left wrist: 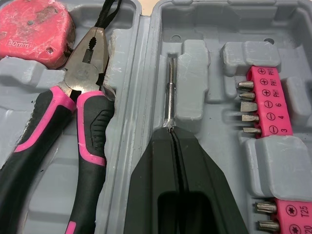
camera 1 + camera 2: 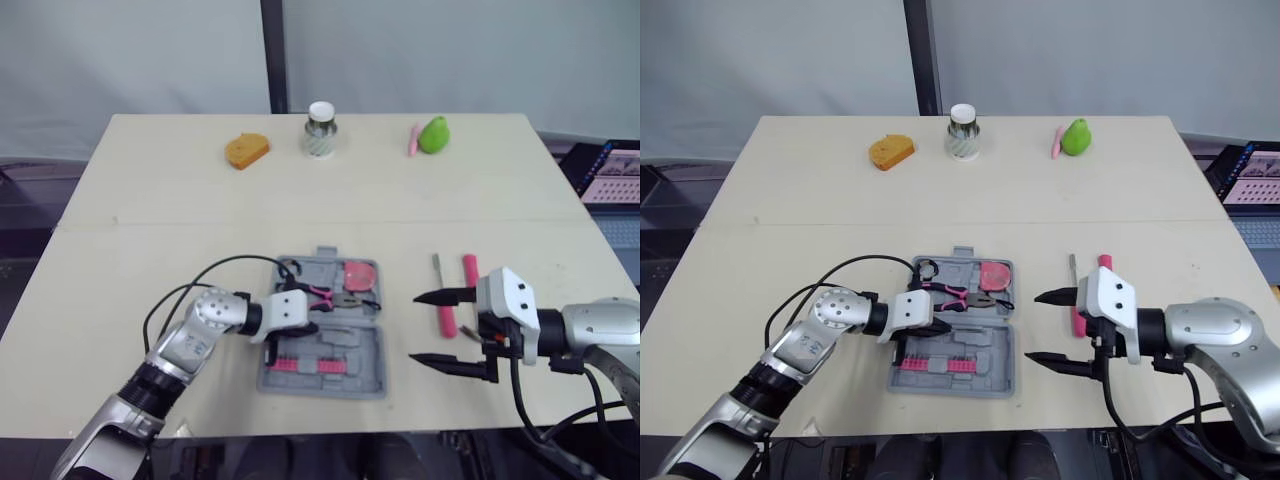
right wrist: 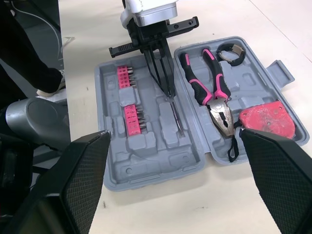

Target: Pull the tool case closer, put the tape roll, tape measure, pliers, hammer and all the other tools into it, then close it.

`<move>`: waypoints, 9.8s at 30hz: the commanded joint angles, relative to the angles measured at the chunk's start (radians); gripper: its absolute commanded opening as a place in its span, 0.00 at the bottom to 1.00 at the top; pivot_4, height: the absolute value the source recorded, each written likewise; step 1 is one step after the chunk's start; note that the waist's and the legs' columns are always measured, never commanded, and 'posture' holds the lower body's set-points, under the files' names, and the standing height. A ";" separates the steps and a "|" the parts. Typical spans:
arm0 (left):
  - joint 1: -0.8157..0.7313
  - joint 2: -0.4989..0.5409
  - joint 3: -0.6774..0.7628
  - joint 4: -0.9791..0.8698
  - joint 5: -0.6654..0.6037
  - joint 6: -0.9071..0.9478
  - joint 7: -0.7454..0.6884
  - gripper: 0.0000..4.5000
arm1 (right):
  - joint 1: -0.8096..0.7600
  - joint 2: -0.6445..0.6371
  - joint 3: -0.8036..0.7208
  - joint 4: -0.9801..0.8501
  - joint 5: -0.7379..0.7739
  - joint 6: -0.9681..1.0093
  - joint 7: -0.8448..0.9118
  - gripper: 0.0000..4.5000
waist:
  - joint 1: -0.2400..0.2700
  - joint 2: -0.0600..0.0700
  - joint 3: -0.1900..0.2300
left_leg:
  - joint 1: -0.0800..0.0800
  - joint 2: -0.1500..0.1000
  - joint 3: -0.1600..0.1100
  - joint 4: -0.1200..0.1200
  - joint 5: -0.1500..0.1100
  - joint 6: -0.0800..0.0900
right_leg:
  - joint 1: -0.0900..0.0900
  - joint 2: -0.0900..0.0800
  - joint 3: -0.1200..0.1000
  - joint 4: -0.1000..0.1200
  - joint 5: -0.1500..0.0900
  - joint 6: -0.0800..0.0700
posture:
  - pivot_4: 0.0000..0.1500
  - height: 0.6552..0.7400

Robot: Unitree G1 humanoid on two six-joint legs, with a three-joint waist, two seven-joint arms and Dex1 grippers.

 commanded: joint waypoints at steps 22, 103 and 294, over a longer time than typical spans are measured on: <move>0.488 0.302 0.931 0.112 -0.318 0.171 0.101 0.99 | -0.017 0.111 -0.314 0.996 -0.107 -0.333 -0.051 1.00 | -0.007 0.000 0.005 | -0.001 0.001 0.003 -0.003 0.000 0.000 | -0.003 0.000 0.001 -0.002 0.000 0.000 | 1.00 1.00; -0.068 -0.023 0.164 -0.255 -0.246 0.072 0.018 1.00 | -0.070 0.303 -0.176 0.200 -0.174 0.421 -0.687 0.01 | -0.009 0.008 0.005 | -0.003 0.000 0.004 -0.002 0.000 0.000 | -0.005 0.000 0.003 -0.001 0.000 0.000 | 1.00 1.00; 0.907 0.132 0.710 -0.561 -0.313 -0.154 0.102 1.00 | -0.186 0.488 0.778 0.610 -0.627 -0.157 -0.245 0.01 | -0.028 0.018 -0.040 | 0.034 0.004 -0.001 -0.021 -0.010 -0.001 | 0.033 0.003 0.005 -0.033 -0.001 -0.002 | 1.00 1.00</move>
